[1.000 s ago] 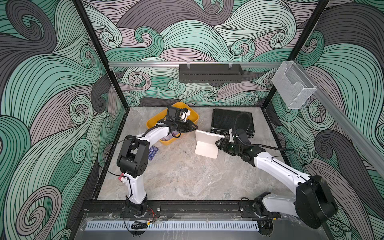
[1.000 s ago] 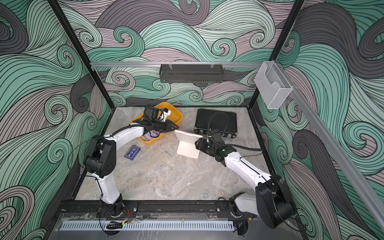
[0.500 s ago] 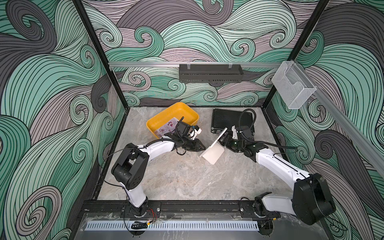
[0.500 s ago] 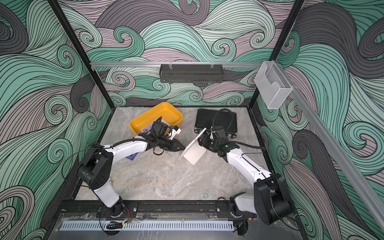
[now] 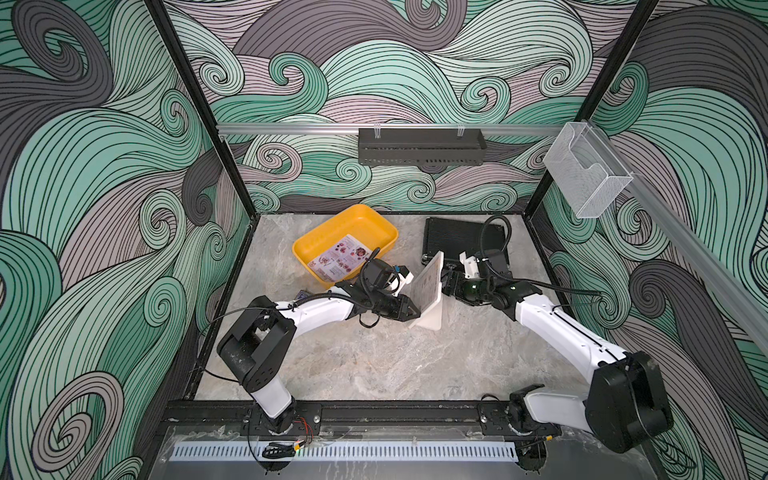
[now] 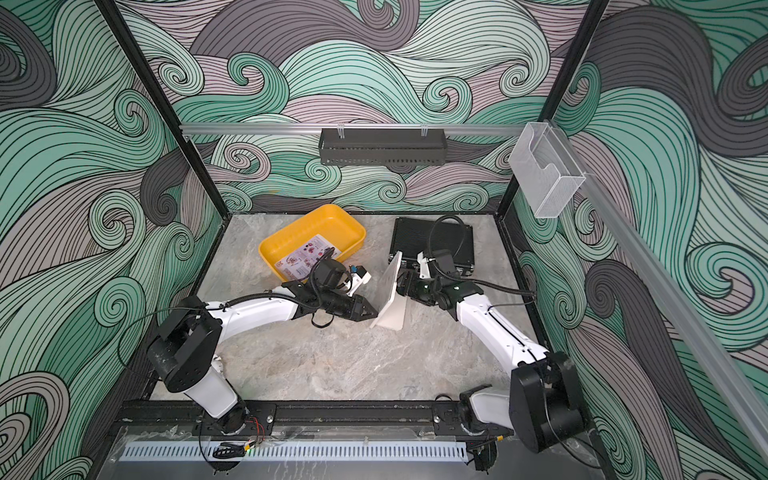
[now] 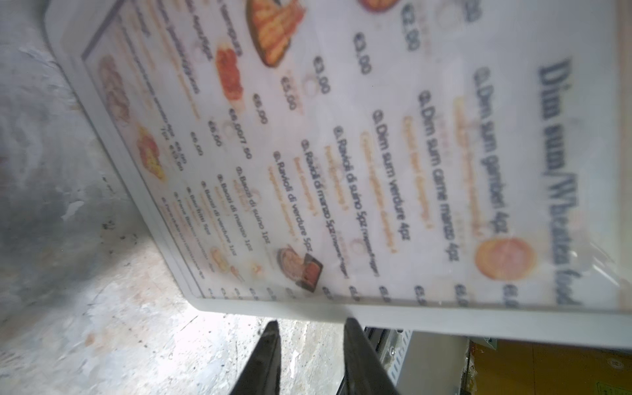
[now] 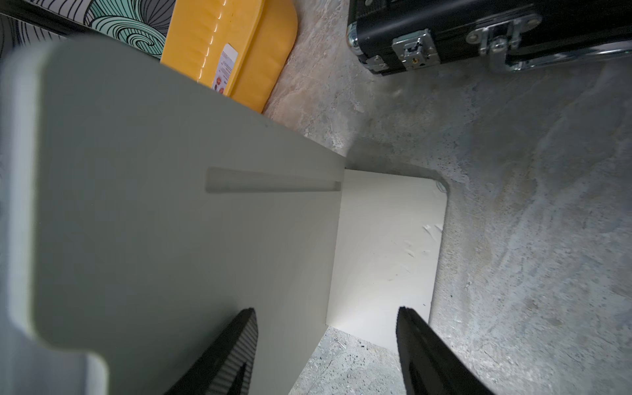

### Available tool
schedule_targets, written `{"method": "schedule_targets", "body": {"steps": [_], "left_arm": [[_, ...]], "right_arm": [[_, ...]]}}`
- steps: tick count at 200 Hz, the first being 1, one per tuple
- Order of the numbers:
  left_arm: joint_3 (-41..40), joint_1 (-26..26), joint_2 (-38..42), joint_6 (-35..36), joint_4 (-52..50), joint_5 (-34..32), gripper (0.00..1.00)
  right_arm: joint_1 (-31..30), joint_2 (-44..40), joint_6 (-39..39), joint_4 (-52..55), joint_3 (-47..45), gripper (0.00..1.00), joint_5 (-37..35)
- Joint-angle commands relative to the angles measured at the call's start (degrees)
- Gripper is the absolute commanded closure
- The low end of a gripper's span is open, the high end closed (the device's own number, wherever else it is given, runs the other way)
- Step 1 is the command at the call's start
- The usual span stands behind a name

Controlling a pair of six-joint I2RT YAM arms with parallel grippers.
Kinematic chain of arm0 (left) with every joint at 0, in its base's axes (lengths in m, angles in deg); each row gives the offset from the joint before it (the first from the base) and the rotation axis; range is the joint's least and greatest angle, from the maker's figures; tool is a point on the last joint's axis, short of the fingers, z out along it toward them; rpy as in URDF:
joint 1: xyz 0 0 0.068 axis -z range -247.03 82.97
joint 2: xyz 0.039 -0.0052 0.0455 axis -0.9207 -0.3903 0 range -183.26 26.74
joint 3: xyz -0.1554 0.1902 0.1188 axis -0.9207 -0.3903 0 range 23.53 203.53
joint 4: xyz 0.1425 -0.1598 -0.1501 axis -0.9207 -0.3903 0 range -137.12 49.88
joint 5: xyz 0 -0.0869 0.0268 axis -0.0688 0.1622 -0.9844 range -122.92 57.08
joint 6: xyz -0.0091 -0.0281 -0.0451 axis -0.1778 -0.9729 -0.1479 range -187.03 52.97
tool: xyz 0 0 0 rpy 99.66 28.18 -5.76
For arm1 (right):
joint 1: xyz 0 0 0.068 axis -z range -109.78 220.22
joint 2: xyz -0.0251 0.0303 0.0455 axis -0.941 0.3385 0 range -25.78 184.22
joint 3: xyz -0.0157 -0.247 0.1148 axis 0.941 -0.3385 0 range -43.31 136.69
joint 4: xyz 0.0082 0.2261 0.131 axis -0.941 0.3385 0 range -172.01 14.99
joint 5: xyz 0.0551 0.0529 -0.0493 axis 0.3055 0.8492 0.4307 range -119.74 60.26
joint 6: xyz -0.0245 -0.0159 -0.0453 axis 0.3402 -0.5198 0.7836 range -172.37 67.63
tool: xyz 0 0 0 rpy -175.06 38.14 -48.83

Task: Replace the menus in the menu holders
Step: Adjust the menu holder at the center of the board, then take out the menu from the menu holder.

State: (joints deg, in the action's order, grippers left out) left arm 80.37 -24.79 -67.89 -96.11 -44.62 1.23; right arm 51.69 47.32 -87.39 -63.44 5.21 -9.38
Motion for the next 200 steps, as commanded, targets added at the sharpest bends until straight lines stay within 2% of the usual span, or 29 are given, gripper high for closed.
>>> {"method": "schedule_targets", "body": {"steps": [1,28,43,73,93,115,136,150,200], "left_arm": [[-0.6,1.3,0.6,-2.0,2.9,-2.5,0.69],[-2.0,1.3,4.7,-4.0,1.6,-9.3,0.69],[-1.7,1.3,6.9,-6.3,0.3,-13.1,0.69],[1.6,1.2,7.6,-11.0,-0.9,-14.5,0.65],[3.9,1.2,7.1,-13.6,-0.2,-14.8,0.64],[6.9,1.2,4.8,-15.3,-0.3,-15.3,0.64],[9.6,1.2,2.0,-17.1,-0.8,-15.0,0.65],[10.1,1.2,1.0,-18.7,0.2,-15.0,0.65],[10.7,1.2,-0.7,-20.1,1.4,-15.0,0.65]], "right_arm": [[2.3,-3.5,1.1,6.0,1.3,0.31,-1.2],[6.2,-8.6,0.8,11.0,1.4,0.32,-1.0],[7.2,-11.3,-0.1,12.8,2.7,0.36,1.3],[6.8,-12.1,-2.7,12.6,6.7,0.44,11.3],[5.6,-10.9,-3.5,11.7,9.6,0.46,14.1],[3.8,-8.4,-4.6,9.8,11.6,0.5,14.0],[2.0,-5.8,-3.9,11.4,13.7,0.52,11.0],[1.2,-5.2,-4.1,11.3,13.6,0.53,9.2],[-0.8,-2.8,-4.9,8.9,13.2,0.54,9.8]]}}
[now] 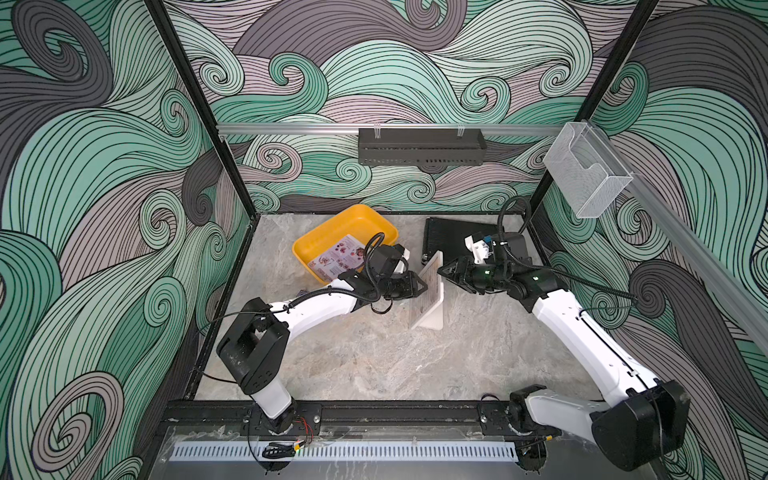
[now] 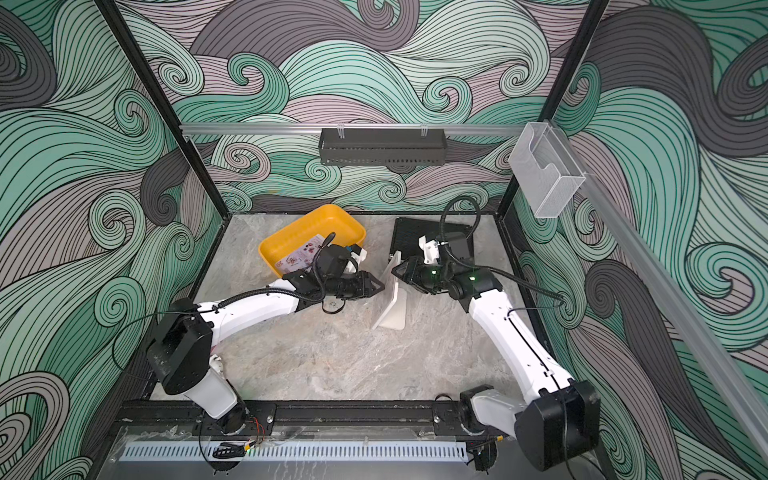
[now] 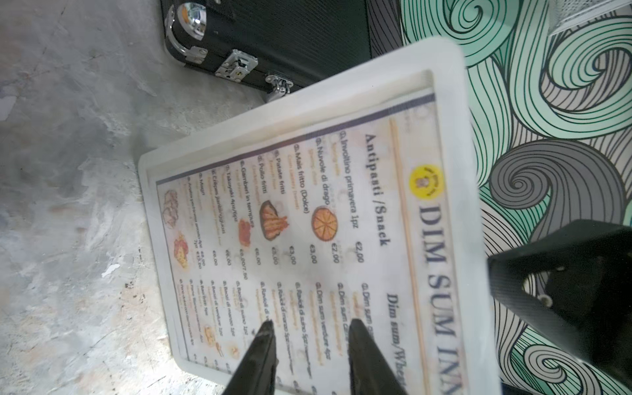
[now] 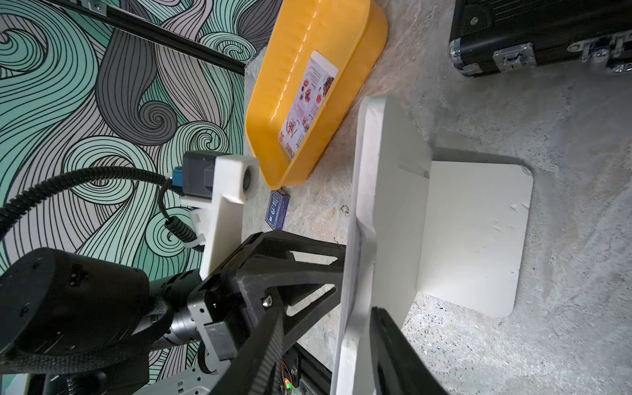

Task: Replace the menus in the menu holders
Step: Take out the menu from the menu holder.

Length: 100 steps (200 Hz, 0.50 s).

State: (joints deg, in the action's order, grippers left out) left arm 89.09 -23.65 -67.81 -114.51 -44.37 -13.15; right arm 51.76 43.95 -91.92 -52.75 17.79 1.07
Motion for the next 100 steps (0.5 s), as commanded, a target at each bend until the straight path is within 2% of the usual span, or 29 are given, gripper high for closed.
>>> {"method": "schedule_targets", "body": {"steps": [1,100], "left_arm": [[1.9,0.0,-0.8,-1.7,1.2,-0.6,0.65],[2.5,0.0,-3.0,-2.2,2.6,0.4,0.64]], "right_arm": [[-0.9,0.6,-0.4,-1.8,0.6,0.54,-0.6],[-1.3,3.1,-1.6,-4.9,0.3,0.55,0.5]]}}
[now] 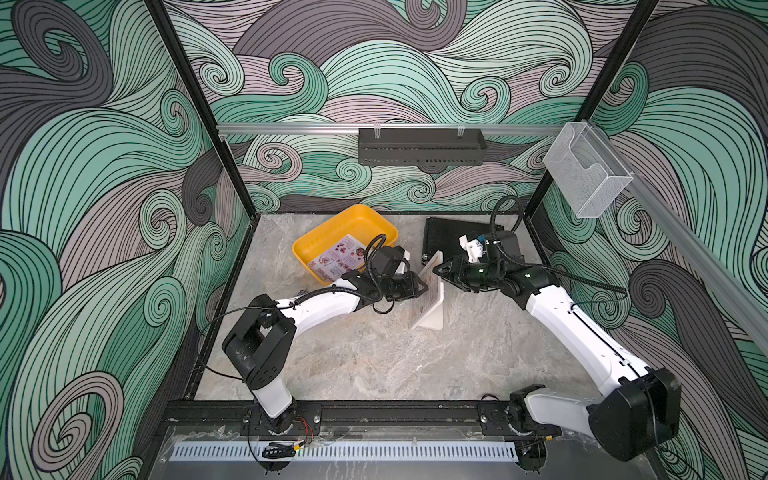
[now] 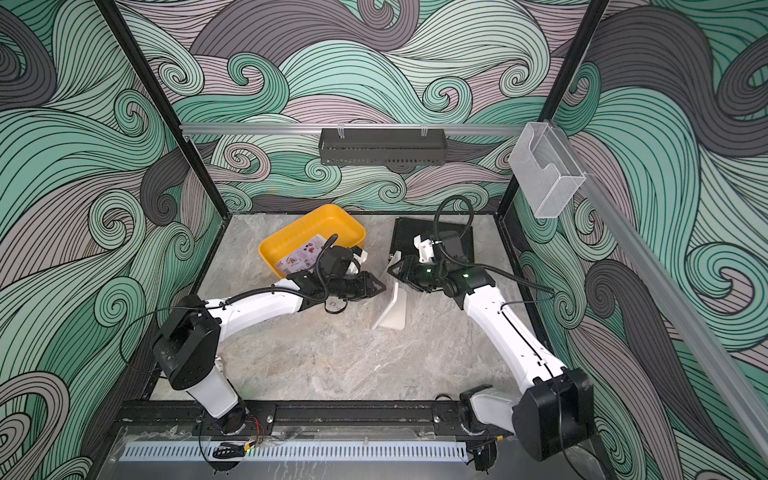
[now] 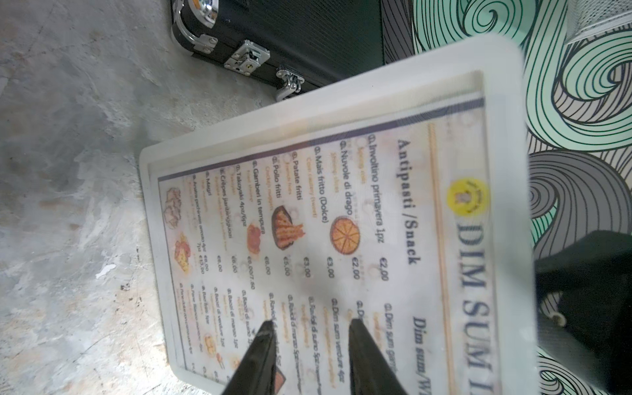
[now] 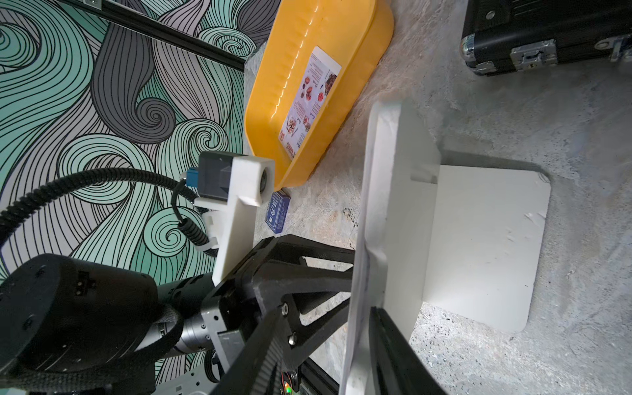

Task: Replace the menus in the menu holders
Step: Take out the menu from the menu holder.

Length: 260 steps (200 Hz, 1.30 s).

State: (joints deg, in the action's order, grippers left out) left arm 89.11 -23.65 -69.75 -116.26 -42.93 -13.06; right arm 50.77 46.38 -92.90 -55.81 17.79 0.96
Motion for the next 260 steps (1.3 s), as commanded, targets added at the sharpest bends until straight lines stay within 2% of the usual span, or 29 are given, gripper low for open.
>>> {"method": "schedule_targets", "body": {"steps": [1,67,106,140,163,200,237,244,260], "left_arm": [[2.5,0.0,-1.2,-0.5,1.1,0.4,0.65],[3.1,0.0,-2.5,-0.6,1.3,0.9,0.65],[3.2,0.0,-3.1,-0.5,1.1,1.2,0.65],[3.0,0.0,-3.1,-0.4,0.8,1.1,0.65],[2.8,0.0,-3.0,-0.4,0.9,1.0,0.65],[2.7,0.0,-2.7,-0.1,0.8,0.9,0.65],[2.7,0.0,-2.6,0.3,0.5,0.9,0.65],[2.7,0.0,-2.5,0.3,0.4,0.9,0.65],[2.6,0.0,-2.4,0.3,0.5,1.0,0.65]], "right_arm": [[-0.3,0.7,-0.6,-1.8,0.3,0.55,0.6],[-0.3,1.3,-2.6,-4.5,-0.1,0.55,2.9],[0.1,-1.8,-6.9,-10.1,-1.0,0.54,6.2],[1.1,-4.6,-7.6,-9.6,-1.0,0.54,5.9],[1.8,-6.0,-4.8,-6.1,-1.5,0.54,3.4],[1.6,-4.9,7.2,8.3,0.3,0.6,-7.8],[1.5,-1.5,11.1,11.3,2.8,0.64,-6.0],[1.5,-1.3,11.3,11.1,3.1,0.72,-5.6],[1.5,-0.9,11.4,10.9,3.8,0.74,-4.7]]}}
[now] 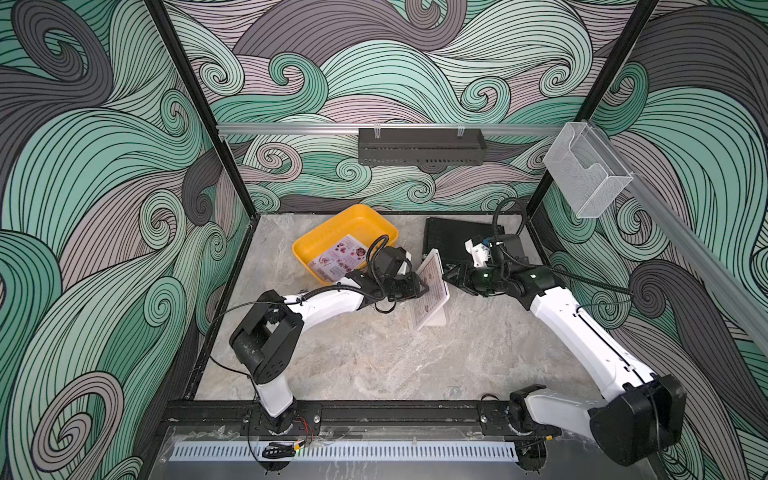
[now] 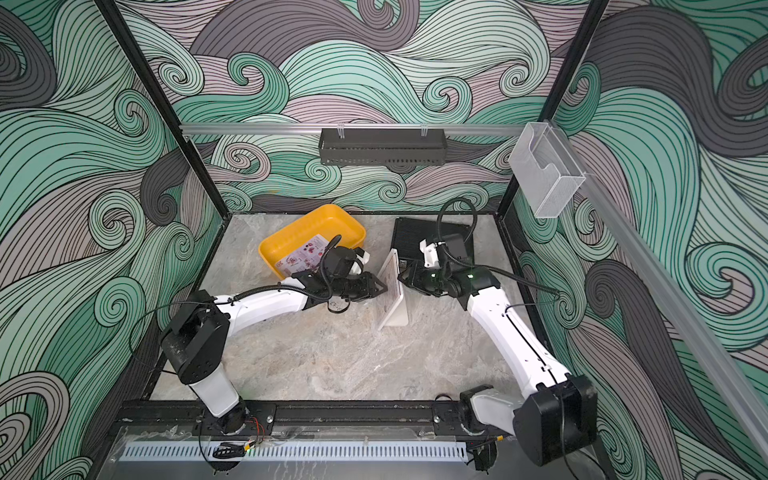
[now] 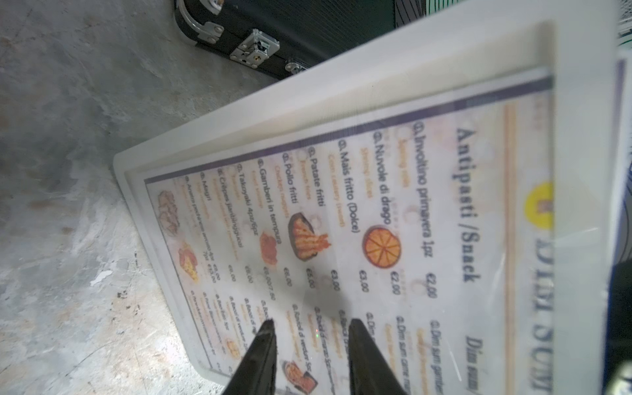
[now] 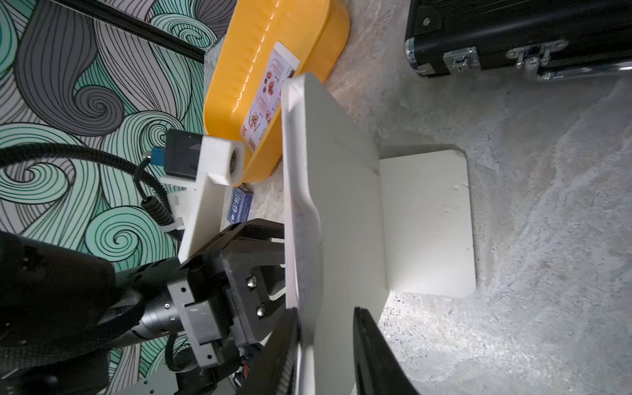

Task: Replace the menus in the menu holders
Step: Take out the menu from the menu holder.

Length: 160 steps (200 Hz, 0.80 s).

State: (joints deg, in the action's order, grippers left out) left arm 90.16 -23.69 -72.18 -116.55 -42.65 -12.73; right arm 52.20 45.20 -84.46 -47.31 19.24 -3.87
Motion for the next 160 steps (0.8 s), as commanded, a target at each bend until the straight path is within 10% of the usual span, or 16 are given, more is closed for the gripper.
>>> {"method": "schedule_targets", "body": {"steps": [1,160], "left_arm": [[1.6,0.1,0.0,0.6,0.2,0.6,0.65],[2.0,0.1,-0.2,0.5,0.4,1.0,0.67]], "right_arm": [[0.1,0.3,3.0,2.5,2.4,0.74,0.2],[-0.1,4.7,3.3,-0.3,4.8,0.77,2.7]]}}
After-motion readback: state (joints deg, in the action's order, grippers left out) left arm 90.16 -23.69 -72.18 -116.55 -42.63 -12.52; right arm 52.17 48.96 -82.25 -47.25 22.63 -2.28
